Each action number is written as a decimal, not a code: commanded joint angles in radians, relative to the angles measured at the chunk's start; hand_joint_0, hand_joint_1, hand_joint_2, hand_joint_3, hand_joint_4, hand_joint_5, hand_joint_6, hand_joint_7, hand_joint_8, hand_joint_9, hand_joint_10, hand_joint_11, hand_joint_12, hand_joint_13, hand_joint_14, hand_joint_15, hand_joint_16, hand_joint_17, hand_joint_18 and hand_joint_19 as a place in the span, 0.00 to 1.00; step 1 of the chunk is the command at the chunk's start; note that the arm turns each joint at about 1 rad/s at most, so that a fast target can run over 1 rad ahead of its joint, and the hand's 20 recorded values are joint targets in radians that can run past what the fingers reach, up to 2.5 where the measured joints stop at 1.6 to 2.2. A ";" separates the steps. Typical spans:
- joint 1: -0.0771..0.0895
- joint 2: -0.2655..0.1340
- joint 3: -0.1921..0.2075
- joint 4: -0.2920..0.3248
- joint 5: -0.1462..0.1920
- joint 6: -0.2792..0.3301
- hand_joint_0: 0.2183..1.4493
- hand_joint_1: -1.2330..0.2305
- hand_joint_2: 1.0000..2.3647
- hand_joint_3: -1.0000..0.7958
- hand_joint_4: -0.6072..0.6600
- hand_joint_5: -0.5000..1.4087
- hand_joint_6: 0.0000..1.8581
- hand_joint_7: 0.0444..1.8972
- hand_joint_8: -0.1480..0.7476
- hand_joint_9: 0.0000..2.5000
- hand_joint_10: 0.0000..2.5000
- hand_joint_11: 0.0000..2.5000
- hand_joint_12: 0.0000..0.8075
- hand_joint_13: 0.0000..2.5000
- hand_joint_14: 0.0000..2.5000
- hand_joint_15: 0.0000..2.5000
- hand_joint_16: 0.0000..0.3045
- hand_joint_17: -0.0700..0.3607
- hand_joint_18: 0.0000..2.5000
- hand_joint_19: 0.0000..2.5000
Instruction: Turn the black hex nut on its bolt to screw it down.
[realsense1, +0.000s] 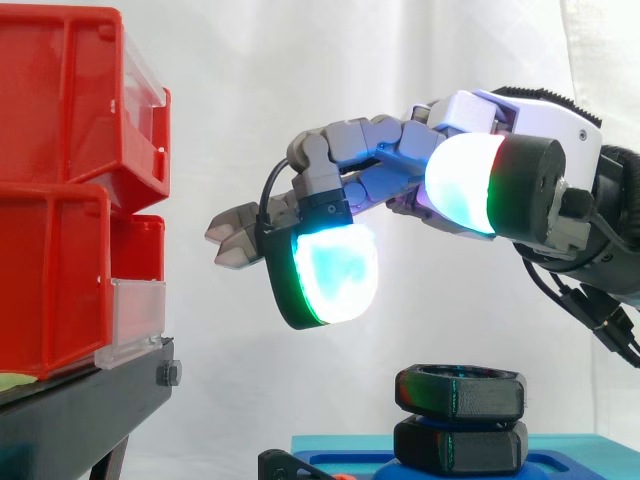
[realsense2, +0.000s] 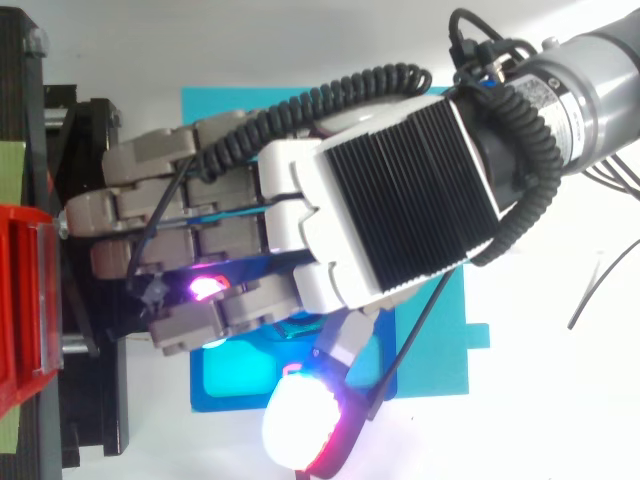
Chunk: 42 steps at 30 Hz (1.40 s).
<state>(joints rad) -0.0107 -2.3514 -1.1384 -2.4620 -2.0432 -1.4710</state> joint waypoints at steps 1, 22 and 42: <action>0.015 0.000 0.000 -0.011 0.021 -0.002 0.23 0.74 0.00 0.28 0.62 0.26 0.27 0.78 0.45 0.30 0.00 0.03 0.40 0.23 0.00 0.01 0.18 0.45 0.22 0.12; 0.043 0.000 -0.046 -0.015 0.061 -0.017 0.23 0.71 0.00 0.28 0.59 0.25 0.27 0.74 0.44 0.30 0.00 0.03 0.39 0.23 0.00 0.01 0.18 0.45 0.22 0.12; 0.038 -0.029 -0.046 0.006 0.060 -0.025 0.23 0.71 0.00 0.28 0.59 0.26 0.28 0.84 0.44 0.30 0.00 0.03 0.39 0.23 0.00 0.01 0.18 0.45 0.22 0.12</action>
<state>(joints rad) 0.0290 -2.3804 -1.1841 -2.4531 -1.9834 -1.4951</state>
